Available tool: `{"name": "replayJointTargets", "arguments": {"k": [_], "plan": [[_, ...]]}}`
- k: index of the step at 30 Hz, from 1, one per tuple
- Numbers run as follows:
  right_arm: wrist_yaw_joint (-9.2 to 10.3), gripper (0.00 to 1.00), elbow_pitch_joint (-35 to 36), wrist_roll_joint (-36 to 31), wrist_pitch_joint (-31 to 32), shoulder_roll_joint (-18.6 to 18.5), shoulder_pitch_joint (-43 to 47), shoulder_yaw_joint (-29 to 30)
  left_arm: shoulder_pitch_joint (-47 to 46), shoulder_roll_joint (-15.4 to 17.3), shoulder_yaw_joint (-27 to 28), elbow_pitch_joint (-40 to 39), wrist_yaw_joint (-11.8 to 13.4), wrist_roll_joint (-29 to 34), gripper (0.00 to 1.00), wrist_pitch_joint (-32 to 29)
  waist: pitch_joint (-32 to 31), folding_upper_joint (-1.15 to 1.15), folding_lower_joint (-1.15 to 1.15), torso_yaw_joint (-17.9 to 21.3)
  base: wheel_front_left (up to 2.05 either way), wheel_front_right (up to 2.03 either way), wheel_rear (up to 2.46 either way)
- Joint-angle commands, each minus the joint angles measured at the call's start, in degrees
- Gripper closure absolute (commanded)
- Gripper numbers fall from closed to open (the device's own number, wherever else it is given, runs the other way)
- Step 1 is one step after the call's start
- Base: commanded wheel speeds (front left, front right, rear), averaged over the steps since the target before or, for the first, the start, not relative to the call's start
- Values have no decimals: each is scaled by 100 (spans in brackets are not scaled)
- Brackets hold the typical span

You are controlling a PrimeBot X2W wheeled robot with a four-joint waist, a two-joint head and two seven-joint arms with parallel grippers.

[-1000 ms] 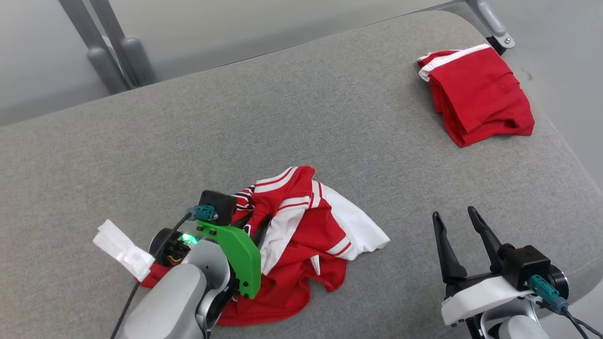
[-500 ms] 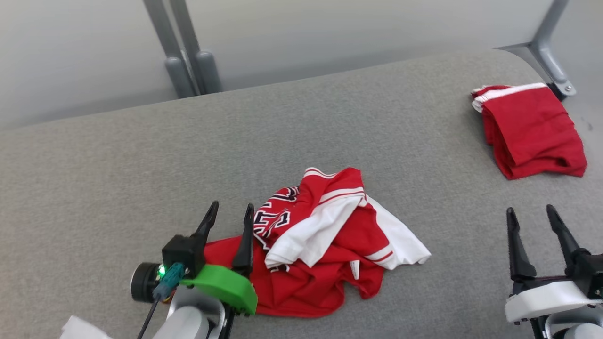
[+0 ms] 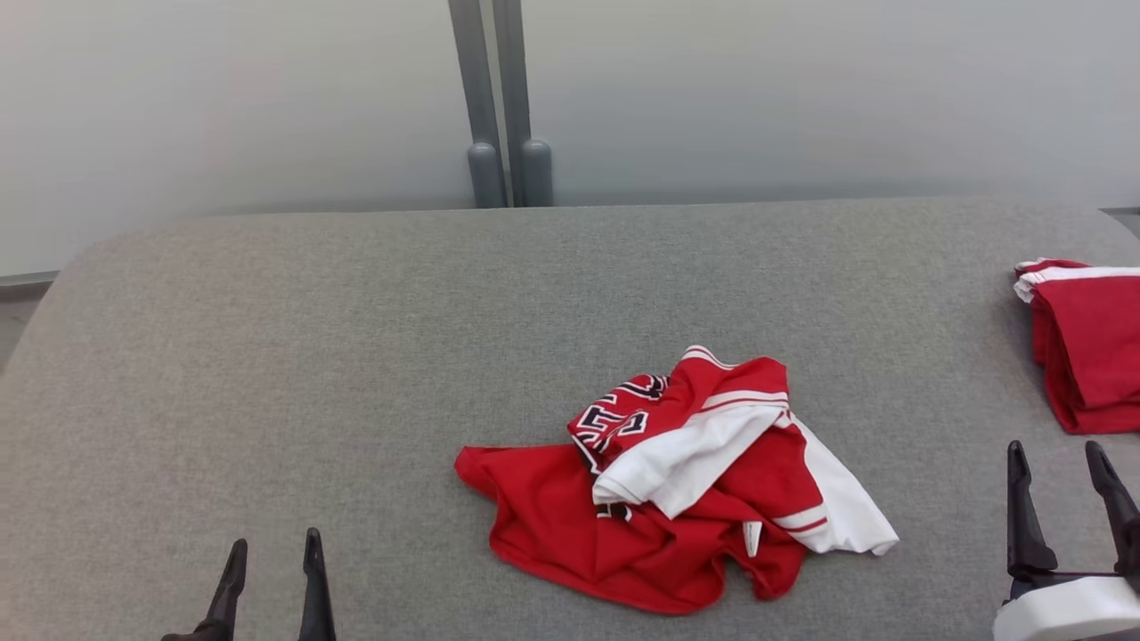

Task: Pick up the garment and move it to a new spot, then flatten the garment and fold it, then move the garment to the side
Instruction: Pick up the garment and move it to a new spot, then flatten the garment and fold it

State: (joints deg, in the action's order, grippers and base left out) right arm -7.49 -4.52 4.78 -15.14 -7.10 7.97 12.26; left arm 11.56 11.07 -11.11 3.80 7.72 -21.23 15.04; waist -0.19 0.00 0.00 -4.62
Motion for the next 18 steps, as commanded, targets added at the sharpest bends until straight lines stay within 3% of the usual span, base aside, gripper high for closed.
{"name": "replayJointTargets", "arguments": {"k": [1, 7, 18], "plan": [[0, 0, -41, -53, 1, 6, 71, -13, 107, -53, 153, 3, -122, 105, 0, 14, -109, 0, 0, -126, 0, 0, 0], [0, 0, -109, -72, 1, 47, 51, -103, 172, -386, 737, 62, -556, 404, 0, 16, -75, 0, 0, -70, 0, 0, 0], [0, 0, -191, -16, 1, 25, -3, -188, 25, -699, 1185, 147, -1032, 801, 0, 16, -58, 0, 0, 41, 0, 0, 0]]}}
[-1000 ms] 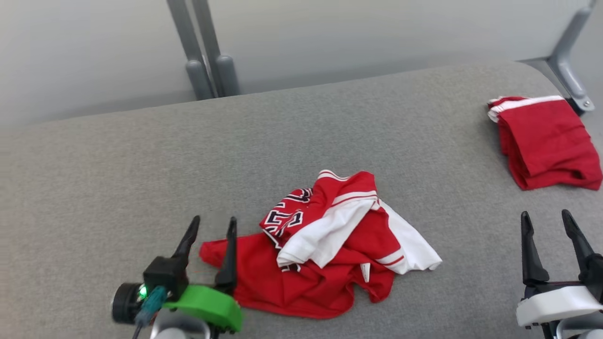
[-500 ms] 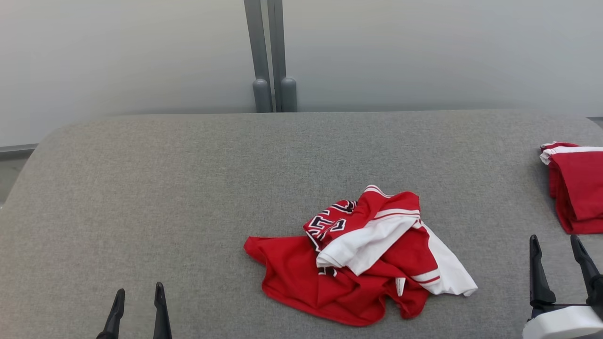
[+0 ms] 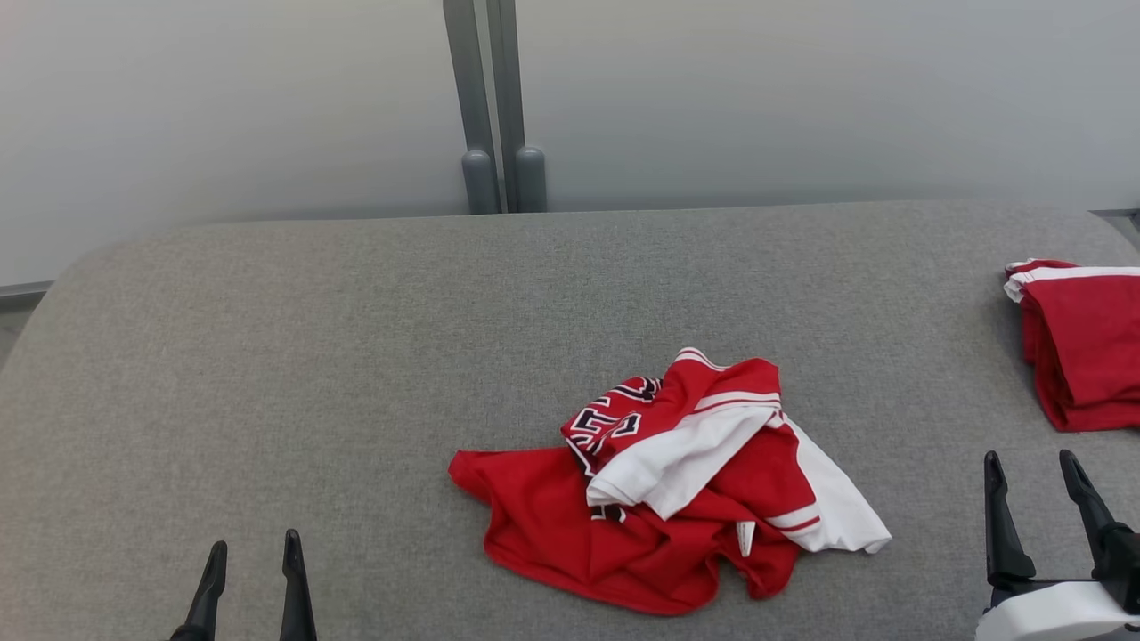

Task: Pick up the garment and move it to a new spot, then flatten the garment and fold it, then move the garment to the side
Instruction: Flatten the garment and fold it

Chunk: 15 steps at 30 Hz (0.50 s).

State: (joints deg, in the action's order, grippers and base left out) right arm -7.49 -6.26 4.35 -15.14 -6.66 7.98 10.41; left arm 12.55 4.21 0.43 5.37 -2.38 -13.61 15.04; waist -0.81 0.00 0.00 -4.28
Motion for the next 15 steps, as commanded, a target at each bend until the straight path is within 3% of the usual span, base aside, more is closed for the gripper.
{"name": "replayJointTargets", "arguments": {"k": [1, 6, 15], "plan": [[0, 0, -23, 27, 1, -15, -15, -13, -95, -30, 41, -22, -59, 83, 0, 16, 9, 0, 0, 18, 0, 0, 0], [0, 0, -48, 8, 1, -17, -147, -157, -302, -90, -229, -68, -251, 155, 0, 16, 79, 0, 0, 186, 0, 0, 0], [0, 0, -60, 74, 1, -48, -298, -316, -1210, -116, -2147, 750, -497, -181, 0, -312, 289, 0, 0, 743, 0, 0, 0]]}}
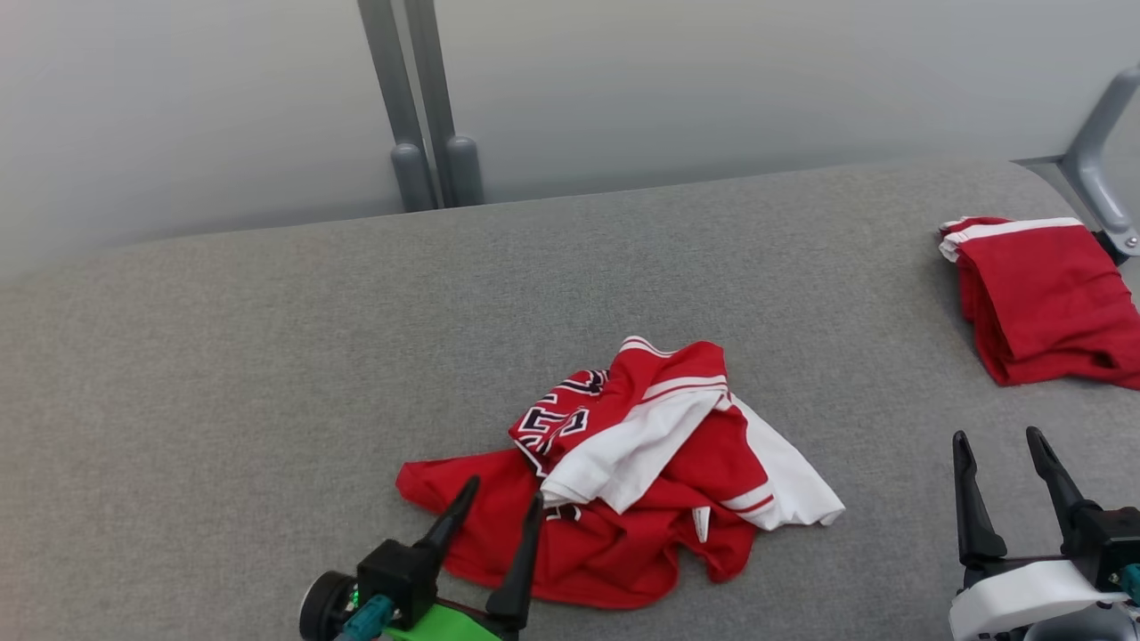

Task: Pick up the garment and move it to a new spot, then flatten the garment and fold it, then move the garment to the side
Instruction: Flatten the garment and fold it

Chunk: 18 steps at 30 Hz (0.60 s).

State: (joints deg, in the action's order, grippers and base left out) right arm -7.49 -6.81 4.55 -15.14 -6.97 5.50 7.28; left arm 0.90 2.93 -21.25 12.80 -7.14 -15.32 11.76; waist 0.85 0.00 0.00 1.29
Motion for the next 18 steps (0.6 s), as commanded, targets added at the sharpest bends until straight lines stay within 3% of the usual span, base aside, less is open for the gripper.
{"name": "replayJointTargets", "arguments": {"k": [1, 4, 9, 11, 12, 18], "plan": [[0, 0, -14, 48, 1, -11, -61, -2, -209, 12, -149, 105, -28, -33, 0, -36, 152, 0, 0, 247, 0, 0, 0], [0, 0, -42, 51, 1, 2, -97, -28, -533, 14, -503, 478, -26, -84, 0, -150, 205, 0, 0, 422, 0, 0, 0], [0, 0, -56, 72, 1, 3, -118, -14, -825, 12, -560, 956, 34, -255, 3, -171, 243, 0, 0, 630, 0, 0, 0], [0, 0, -59, 78, 1, 6, -114, -3, -879, 12, -564, 1060, 26, -344, 57, -154, 249, 0, 0, 668, 0, 0, 0], [0, 0, -63, 82, 1, 13, -108, 9, -919, 13, -551, 1088, 23, -396, 100, -119, 252, 0, 0, 681, 0, 0, 0], [0, 0, -60, 92, 1, 47, -90, 50, -1119, 13, -333, 756, -1, -1088, 100, -78, 270, 0, 0, 686, 0, 0, 0]]}}
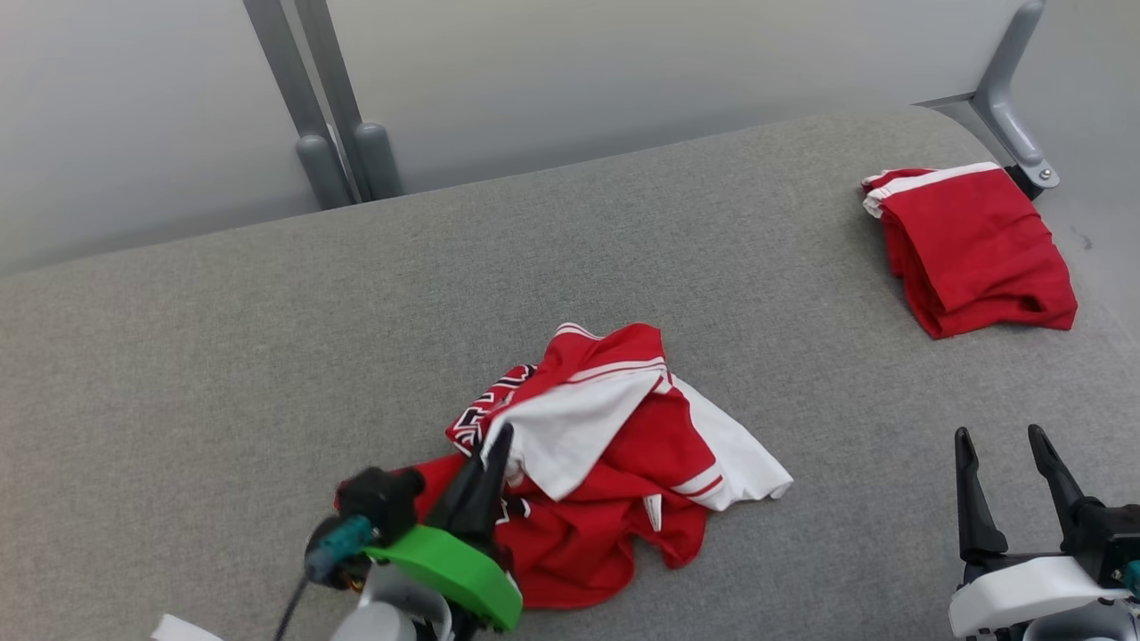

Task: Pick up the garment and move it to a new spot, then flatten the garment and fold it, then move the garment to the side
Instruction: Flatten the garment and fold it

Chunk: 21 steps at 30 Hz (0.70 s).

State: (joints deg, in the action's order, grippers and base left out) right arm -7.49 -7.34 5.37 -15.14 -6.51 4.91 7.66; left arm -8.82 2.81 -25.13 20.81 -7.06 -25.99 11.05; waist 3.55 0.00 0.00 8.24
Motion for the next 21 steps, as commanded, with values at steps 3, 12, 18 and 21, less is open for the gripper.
{"name": "replayJointTargets", "arguments": {"k": [3, 12, 18, 21], "plan": [[0, 0, 6, 18, 1, 21, -59, 33, -438, 57, 318, -504, 40, -380, 100, -206, 17, 0, 0, -60, 0, 0, 0], [0, 0, -59, 34, 1, 61, -230, -79, -2273, 576, 953, -1064, 96, -730, 100, -1333, 103, 0, 0, -171, 0, 0, 0], [0, 0, -111, 63, 1, 64, -401, -195, -3573, 918, 1176, -605, 44, -902, 100, -1706, 153, 0, 0, -34, 0, 0, 0], [0, 0, -123, 80, 1, 98, -428, -209, -4058, 1089, 1168, -414, -2, -1070, 100, -1855, 208, 0, 0, 29, 0, 0, 0]]}}
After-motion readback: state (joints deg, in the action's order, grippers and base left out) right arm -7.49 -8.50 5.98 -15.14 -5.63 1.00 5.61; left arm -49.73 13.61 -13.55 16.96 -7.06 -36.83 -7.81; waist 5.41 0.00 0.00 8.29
